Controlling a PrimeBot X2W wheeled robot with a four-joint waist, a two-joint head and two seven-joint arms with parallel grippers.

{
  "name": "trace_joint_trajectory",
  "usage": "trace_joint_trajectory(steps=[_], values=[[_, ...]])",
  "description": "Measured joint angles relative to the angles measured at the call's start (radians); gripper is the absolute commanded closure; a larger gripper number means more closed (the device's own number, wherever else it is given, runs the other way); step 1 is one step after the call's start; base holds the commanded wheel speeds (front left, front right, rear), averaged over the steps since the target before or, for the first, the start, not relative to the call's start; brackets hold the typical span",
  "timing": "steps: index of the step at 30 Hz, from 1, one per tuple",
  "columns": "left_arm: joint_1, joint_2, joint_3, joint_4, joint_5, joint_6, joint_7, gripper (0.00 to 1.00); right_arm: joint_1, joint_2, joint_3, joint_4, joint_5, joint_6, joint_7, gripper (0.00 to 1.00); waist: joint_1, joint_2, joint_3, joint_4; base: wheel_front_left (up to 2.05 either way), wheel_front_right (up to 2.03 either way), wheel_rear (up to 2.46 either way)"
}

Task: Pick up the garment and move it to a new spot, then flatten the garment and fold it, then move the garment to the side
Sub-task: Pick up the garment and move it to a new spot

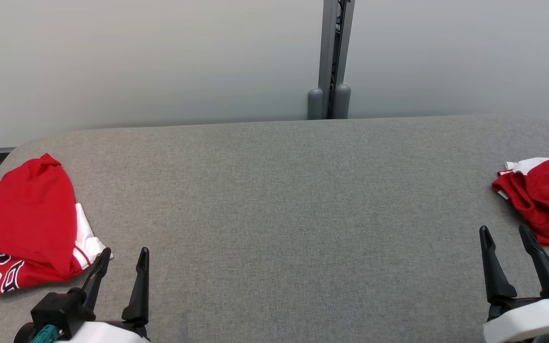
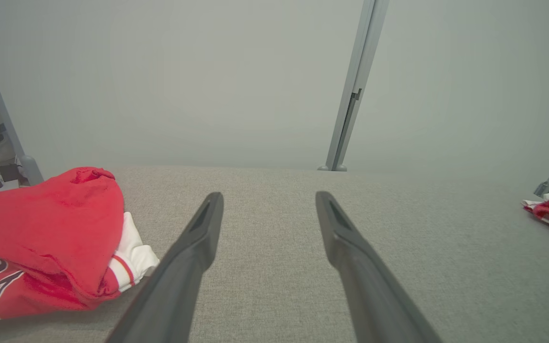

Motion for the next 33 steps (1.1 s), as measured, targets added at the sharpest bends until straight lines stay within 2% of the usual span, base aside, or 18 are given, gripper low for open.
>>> trace_joint_trajectory(steps=[21, 27, 33], values=[[-0.012, 0.003, -0.010, 0.014, -0.017, 0.004, -0.005, 0.00, 0.006, 0.010, -0.014, -0.013, -0.005, 0.000, -0.004, 0.00, 0.0000, 0.0000, 0.009, 0.015, 0.00, 0.00, 0.00], [-0.043, -0.005, -0.008, 0.027, -0.022, 0.004, -0.021, 0.00, 0.011, 0.012, -0.008, -0.029, -0.006, 0.000, 0.000, 0.00, 0.0000, 0.0000, 0.013, 0.065, 0.00, 0.00, 0.00], [-0.054, -0.002, 0.010, 0.043, -0.033, 0.010, -0.041, 0.00, 0.005, 0.014, 0.015, -0.055, -0.006, 0.000, 0.006, 0.00, 0.0000, 0.0000, 0.019, 0.150, 0.00, 0.00, 0.00]])
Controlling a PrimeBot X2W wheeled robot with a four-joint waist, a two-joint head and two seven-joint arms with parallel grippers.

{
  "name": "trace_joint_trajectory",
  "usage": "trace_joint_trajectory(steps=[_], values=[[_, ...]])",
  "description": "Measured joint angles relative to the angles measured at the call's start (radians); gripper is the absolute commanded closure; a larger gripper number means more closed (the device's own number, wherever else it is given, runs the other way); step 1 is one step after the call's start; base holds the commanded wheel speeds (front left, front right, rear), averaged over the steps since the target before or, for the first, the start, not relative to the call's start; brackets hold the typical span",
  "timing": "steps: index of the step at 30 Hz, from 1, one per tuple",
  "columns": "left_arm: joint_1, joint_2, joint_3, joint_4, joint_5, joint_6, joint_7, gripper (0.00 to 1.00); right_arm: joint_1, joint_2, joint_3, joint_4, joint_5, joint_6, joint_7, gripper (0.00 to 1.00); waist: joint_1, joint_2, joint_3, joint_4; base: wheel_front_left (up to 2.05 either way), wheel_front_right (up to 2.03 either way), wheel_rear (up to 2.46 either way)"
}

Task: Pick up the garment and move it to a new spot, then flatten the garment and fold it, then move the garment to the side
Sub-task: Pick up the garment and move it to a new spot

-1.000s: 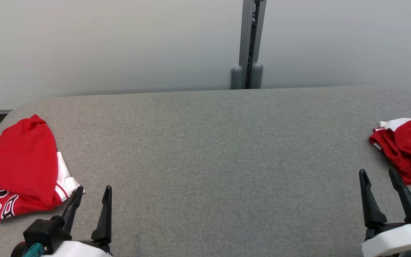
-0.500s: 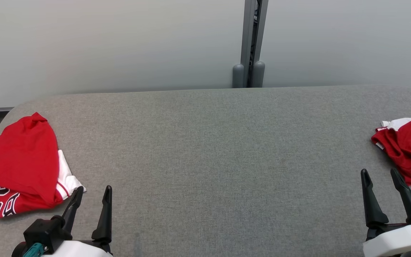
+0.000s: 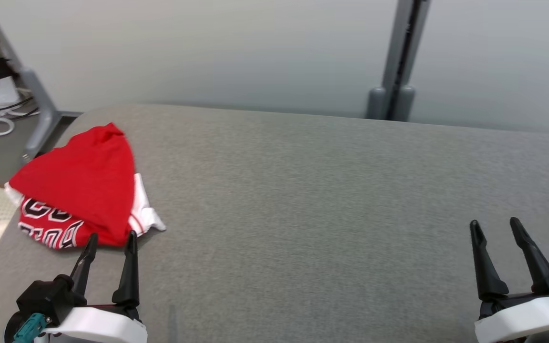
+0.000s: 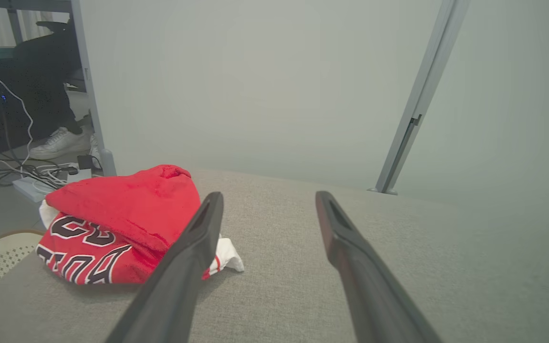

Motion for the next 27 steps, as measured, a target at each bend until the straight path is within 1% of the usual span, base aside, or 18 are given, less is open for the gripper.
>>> trace_joint_trajectory(steps=[7, 15, 19, 27], values=[[-0.004, -0.003, 0.003, -0.002, -0.004, 0.009, -0.017, 0.00, -0.007, 0.003, 0.037, -0.016, 0.007, 0.000, 0.007, 0.00, 0.0000, 0.0000, 0.007, 0.121, 0.00, 0.00, 0.00], [-0.003, 0.000, 0.015, -0.006, -0.014, 0.017, -0.029, 0.00, -0.025, 0.008, 0.081, -0.006, 0.017, 0.000, 0.007, 0.00, 0.0000, 0.0000, 0.010, 0.251, 0.00, 0.00, 0.00], [-0.003, 0.001, 0.015, -0.010, -0.016, 0.016, -0.034, 0.00, -0.027, 0.008, 0.084, -0.003, 0.018, 0.000, 0.007, 0.00, 0.0000, 0.0000, 0.011, 0.281, 0.00, 0.00, 0.00], [-0.003, 0.000, 0.013, -0.014, -0.021, 0.018, -0.039, 0.00, -0.027, 0.008, 0.083, -0.005, 0.016, 0.000, 0.007, 0.00, 0.0000, 0.0000, 0.023, 0.287, 0.00, 0.00, 0.00]])
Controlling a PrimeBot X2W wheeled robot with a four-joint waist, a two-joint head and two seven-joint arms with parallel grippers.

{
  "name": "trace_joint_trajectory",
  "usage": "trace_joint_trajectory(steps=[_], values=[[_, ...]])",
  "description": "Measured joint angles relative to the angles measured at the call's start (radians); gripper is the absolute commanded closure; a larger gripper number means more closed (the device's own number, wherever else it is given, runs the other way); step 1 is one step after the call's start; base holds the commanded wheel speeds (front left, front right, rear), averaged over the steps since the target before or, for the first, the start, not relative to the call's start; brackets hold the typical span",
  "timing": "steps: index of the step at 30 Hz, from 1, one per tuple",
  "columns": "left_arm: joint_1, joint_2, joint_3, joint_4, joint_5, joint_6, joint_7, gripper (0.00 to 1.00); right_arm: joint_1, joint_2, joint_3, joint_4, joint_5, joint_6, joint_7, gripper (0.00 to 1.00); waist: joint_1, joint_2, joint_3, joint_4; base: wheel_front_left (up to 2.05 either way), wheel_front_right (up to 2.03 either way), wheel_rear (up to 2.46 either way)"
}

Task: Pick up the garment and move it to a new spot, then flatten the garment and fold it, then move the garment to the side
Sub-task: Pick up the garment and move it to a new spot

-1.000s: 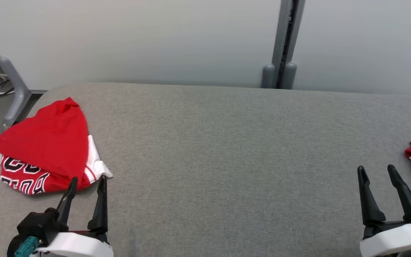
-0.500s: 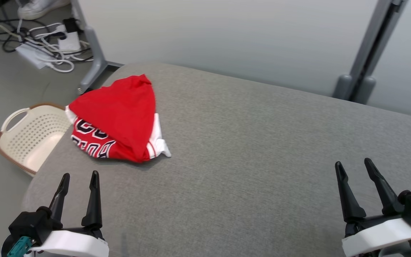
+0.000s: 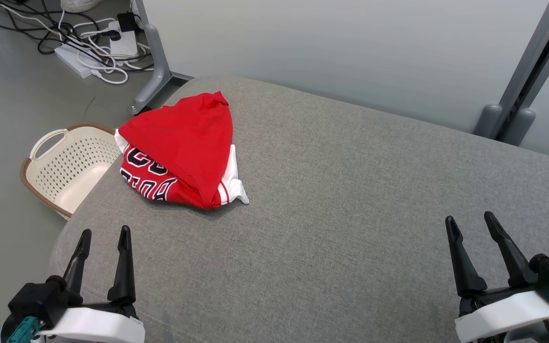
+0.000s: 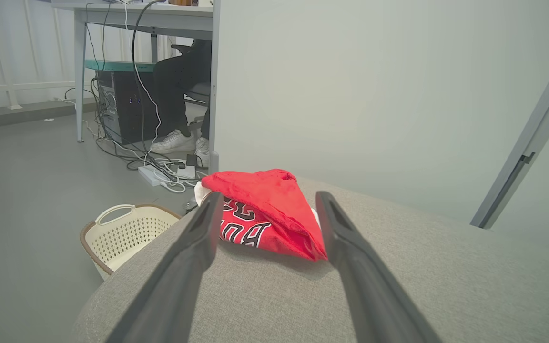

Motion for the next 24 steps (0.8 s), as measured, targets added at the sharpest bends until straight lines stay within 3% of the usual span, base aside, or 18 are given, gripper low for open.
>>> trace_joint_trajectory(steps=[9, 18, 24], values=[[-0.023, 0.001, -0.005, -0.008, 0.001, 0.002, -0.009, 0.00, -0.016, 0.000, -0.005, -0.016, -0.008, 0.000, 0.007, 0.00, 0.0000, 0.0000, 0.029, -0.004, 0.00, 0.00, 0.00], [-0.238, -0.016, 0.036, 0.013, 0.003, 0.004, -0.036, 0.00, -0.088, -0.015, 0.008, -0.063, -0.024, 0.000, 0.033, 0.00, -0.0001, 0.0000, 0.120, -0.042, 0.00, 0.00, 0.00], [-0.450, -0.001, 0.036, 0.162, -0.028, -0.057, -0.022, 0.00, -0.137, -0.024, 0.015, -0.093, -0.043, 0.000, 0.045, 0.00, 0.0000, 0.0000, 0.221, -0.087, 0.00, 0.00, 0.00]])
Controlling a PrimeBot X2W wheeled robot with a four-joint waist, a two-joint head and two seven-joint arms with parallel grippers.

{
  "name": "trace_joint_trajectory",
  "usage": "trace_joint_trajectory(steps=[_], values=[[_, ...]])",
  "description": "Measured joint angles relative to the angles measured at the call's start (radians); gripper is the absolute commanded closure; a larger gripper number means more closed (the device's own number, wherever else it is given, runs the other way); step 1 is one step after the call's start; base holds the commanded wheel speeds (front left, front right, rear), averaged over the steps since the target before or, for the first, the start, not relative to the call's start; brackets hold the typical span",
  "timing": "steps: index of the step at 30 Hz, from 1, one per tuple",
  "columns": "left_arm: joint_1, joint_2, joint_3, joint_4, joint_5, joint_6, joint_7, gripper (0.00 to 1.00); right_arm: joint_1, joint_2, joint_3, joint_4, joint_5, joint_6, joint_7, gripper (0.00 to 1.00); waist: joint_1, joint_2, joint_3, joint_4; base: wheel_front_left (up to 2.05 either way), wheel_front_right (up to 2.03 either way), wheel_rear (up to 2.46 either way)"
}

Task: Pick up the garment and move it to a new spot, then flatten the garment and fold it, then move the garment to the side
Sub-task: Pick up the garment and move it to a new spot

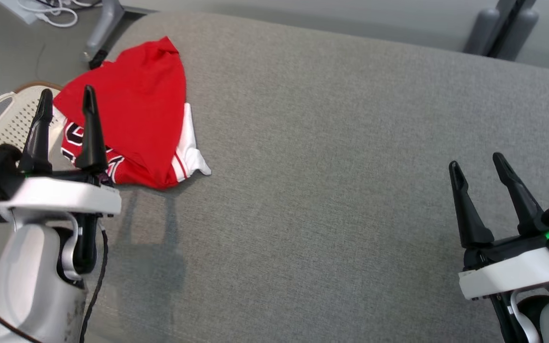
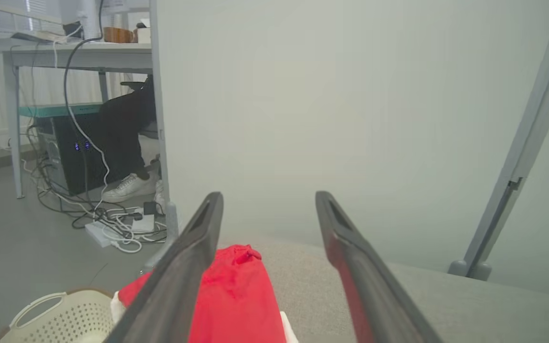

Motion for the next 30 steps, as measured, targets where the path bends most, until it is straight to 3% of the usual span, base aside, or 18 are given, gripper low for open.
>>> trace_joint_trajectory(steps=[11, 17, 22, 23, 24, 30], values=[[-0.198, 0.003, -0.038, 0.455, -0.070, -0.125, 0.077, 0.00, -0.069, -0.023, 0.008, -0.002, -0.008, 0.000, -0.002, 0.00, 0.0000, 0.0000, 0.157, -0.082, 0.00, 0.00, 0.00], [-0.267, -0.002, -0.060, 0.685, -0.112, -0.157, 0.151, 0.00, -0.088, -0.029, 0.015, 0.001, -0.009, 0.000, -0.010, 0.00, 0.0000, 0.0000, 0.206, -0.116, 0.00, 0.00, 0.00], [-0.317, 0.001, -0.077, 0.794, -0.137, -0.167, 0.202, 0.01, -0.093, -0.035, 0.021, 0.012, -0.008, 0.000, -0.012, 0.00, 0.0000, 0.0000, 0.208, -0.127, 0.00, 0.00, 0.00], [-0.323, 0.002, -0.082, 0.805, -0.140, -0.169, 0.203, 0.75, -0.094, -0.035, 0.022, 0.016, -0.007, 0.000, -0.012, 0.00, 0.0000, 0.0000, 0.205, -0.128, 0.00, 0.00, 0.00], [-0.330, 0.002, -0.090, 0.817, -0.141, -0.169, 0.203, 1.00, -0.094, -0.035, 0.021, 0.018, -0.007, 0.000, -0.015, 0.00, 0.0000, 0.0000, 0.202, -0.128, 0.00, 0.00, 0.00], [-0.329, 0.017, -0.127, 0.847, -0.125, -0.171, 0.111, 1.00, -0.092, -0.034, 0.021, 0.033, -0.002, 0.000, -0.020, 0.00, 0.0000, 0.0000, 0.168, -0.128, 0.00, 0.00, 0.00]])
